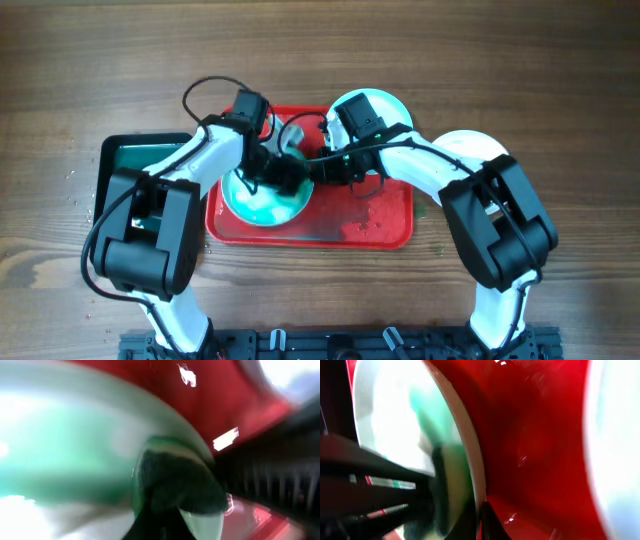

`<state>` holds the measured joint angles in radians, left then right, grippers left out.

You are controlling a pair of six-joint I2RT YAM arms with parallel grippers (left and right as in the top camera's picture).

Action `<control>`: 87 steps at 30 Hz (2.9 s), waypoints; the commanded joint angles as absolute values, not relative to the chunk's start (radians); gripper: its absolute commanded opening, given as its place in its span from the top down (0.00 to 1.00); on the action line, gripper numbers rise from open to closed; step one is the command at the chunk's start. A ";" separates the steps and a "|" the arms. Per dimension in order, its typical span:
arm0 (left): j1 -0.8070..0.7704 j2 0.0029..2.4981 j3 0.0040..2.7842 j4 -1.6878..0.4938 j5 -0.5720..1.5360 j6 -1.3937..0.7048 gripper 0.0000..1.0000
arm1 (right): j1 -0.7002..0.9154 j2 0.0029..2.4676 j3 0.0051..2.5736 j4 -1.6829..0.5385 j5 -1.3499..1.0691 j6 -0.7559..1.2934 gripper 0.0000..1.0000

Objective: Clean dirty plates on tray and stack at the side
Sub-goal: 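Lift the sponge away and tilt the pale blue plate up with right gripper, then carry the pale blue plate right and stack it on the white plate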

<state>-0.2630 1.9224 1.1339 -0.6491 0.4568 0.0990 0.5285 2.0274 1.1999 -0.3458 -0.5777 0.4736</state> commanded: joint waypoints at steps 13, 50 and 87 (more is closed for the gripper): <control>-0.190 1.818 1.515 -0.846 -0.263 -0.334 0.96 | 0.564 2.038 1.192 -0.344 -0.470 0.553 0.73; -0.160 1.818 1.509 -0.888 -0.041 -0.334 0.96 | 1.148 1.513 1.219 -0.243 1.450 -0.319 0.96; -0.161 1.818 1.509 -0.895 -0.041 -0.334 0.96 | -0.280 1.379 0.909 -0.787 0.005 0.543 0.96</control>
<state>-0.1642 1.8324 1.5028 -0.8978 -0.0532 -0.3210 -0.2733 1.3689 0.9443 -0.8028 -0.0181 0.5308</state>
